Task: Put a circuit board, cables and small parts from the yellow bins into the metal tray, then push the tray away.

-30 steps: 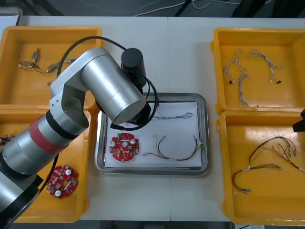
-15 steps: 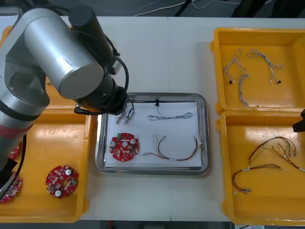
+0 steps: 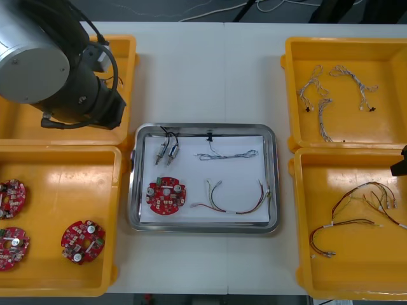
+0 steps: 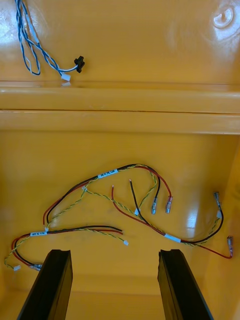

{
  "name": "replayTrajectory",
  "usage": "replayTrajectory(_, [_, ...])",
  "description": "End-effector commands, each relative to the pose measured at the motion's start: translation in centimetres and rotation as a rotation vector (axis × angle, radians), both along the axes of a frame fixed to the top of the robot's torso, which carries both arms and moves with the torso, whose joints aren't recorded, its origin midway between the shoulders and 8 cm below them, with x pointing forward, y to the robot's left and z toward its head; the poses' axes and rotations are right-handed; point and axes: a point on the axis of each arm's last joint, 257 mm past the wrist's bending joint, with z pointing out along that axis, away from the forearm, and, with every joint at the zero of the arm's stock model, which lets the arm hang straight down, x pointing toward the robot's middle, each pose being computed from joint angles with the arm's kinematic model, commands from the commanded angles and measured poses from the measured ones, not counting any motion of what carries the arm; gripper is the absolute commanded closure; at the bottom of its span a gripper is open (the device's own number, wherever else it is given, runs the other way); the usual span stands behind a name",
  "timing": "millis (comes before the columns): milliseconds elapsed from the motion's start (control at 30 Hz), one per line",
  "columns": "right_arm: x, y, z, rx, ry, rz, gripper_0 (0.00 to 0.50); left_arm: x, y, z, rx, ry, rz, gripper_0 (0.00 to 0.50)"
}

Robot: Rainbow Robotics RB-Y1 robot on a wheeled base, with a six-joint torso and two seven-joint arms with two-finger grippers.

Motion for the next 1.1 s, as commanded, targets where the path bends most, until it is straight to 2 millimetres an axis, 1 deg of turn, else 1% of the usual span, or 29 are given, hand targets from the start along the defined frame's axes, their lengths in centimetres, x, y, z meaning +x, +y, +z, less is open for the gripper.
replayTrajectory(33, [-0.2,-0.5,0.4,-0.003,-0.006,-0.010,0.000,0.0,4.4,1.5,-0.017,0.009,0.099,0.000])
replayTrajectory(167, [-0.2,-0.5,0.4,-0.003,-0.006,-0.010,0.000,-1.5,6.8,1.2,-0.043,0.055,0.088,0.000])
replayTrajectory(200, [-0.2,-0.5,0.4,-0.003,-0.006,-0.010,0.000,-1.7,7.1,1.1,-0.044,0.061,0.084,0.000])
replayTrajectory(300, [-0.2,-0.5,0.4,-0.003,-0.006,-0.010,0.000,-2.4,9.1,1.1,-0.035,0.071,0.069,0.000])
replayTrajectory(433, [-0.2,-0.5,0.4,-0.003,-0.006,-0.010,0.000,-3.0,10.9,1.0,-0.029,0.070,0.067,0.000])
replayTrajectory(467, [-1.1,1.1,-1.4,0.040,0.033,0.010,0.000,-3.1,11.4,1.0,-0.027,0.065,0.066,0.000])
replayTrajectory(533, [-1.1,1.8,-1.6,0.057,0.038,0.023,0.000,-3.5,12.1,1.0,-0.025,0.062,0.069,0.000])
replayTrajectory(567, [-0.9,2.1,-1.0,0.047,0.022,0.042,0.000,-3.7,12.6,1.0,-0.017,0.059,0.068,0.000])
replayTrajectory(600, [-0.9,2.3,-0.9,0.043,0.020,0.049,0.000,-3.8,12.8,1.0,-0.016,0.057,0.068,0.000])
replayTrajectory(667, [-0.8,3.3,-0.3,0.021,-0.002,0.088,0.000,-4.2,13.5,1.1,-0.012,0.051,0.076,0.000])
replayTrajectory(767, [-0.8,4.6,-0.1,-0.006,-0.018,0.140,0.000,-4.7,13.9,1.0,-0.014,0.042,0.076,0.000])
replayTrajectory(967, [-0.5,8.4,0.3,-0.085,-0.056,0.287,0.000,-4.8,14.5,0.9,-0.022,0.023,0.074,0.000])
replayTrajectory(1000, [-0.6,9.4,0.2,-0.093,-0.053,0.328,0.000,-4.9,14.5,0.8,-0.023,0.018,0.073,0.000])
replayTrajectory(1100, [-0.6,11.5,0.1,-0.094,-0.057,0.389,0.000,-5.1,14.6,0.8,-0.021,0.009,0.072,0.000])
